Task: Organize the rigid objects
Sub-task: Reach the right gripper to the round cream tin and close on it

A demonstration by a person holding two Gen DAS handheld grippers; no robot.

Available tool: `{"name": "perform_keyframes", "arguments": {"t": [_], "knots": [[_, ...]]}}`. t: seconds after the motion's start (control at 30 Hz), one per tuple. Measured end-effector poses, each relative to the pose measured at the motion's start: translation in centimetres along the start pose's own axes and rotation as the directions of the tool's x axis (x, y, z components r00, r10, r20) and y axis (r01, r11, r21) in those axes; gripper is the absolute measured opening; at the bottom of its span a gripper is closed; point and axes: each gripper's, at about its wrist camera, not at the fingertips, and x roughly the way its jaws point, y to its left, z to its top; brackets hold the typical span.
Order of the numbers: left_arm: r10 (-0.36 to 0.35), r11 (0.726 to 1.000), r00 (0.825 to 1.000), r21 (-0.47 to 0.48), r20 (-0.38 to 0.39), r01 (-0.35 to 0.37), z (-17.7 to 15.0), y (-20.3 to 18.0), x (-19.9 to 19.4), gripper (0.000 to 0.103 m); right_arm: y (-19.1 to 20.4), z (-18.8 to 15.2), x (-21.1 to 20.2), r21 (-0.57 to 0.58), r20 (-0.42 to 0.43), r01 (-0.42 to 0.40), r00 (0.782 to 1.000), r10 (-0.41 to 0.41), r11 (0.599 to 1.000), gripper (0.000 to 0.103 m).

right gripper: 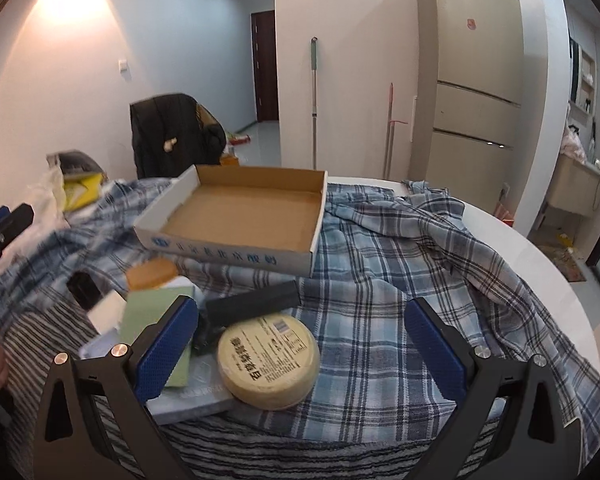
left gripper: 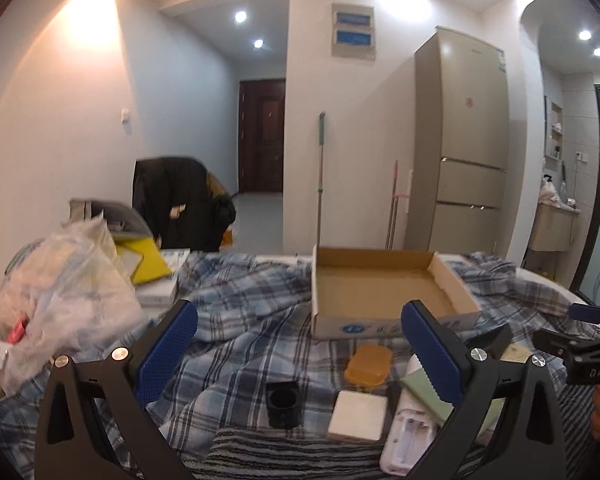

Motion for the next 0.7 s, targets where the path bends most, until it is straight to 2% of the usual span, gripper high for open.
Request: {"name": "perform_keyframes", "arguments": {"t": [0.17, 0.3, 0.53, 0.7], "knots": [[0.014, 0.999, 0.996, -0.041, -0.084, -0.018, -1.2, 1.1, 2.1, 0.103, 0.7, -0.7, 1.3, -0.039, -0.065, -0.015, 0.998, 0.012, 0.999, 0.102], [0.008, 1.0, 0.993, 0.002, -0.115, -0.008, -2.0, 0.3, 2.8, 0.103, 0.8, -0.9, 2.0, -0.043, -0.106, -0.031, 0.994, 0.026, 0.999, 0.1], [-0.003, 0.997, 0.999, 0.078, -0.047, 0.007, -2.0, -1.3, 1.6, 0.103, 1.4, -1.5, 4.2, -0.06, -0.209, -0.077, 0.976, 0.063, 0.995, 0.091], [0.005, 1.0, 0.999, 0.019, 0.047, -0.006, -1.4, 0.1, 0.0, 0.103, 1.6, -1.7, 5.0, -0.061, -0.243, -0.09, 0.967, 0.072, 0.994, 0.09]]}}
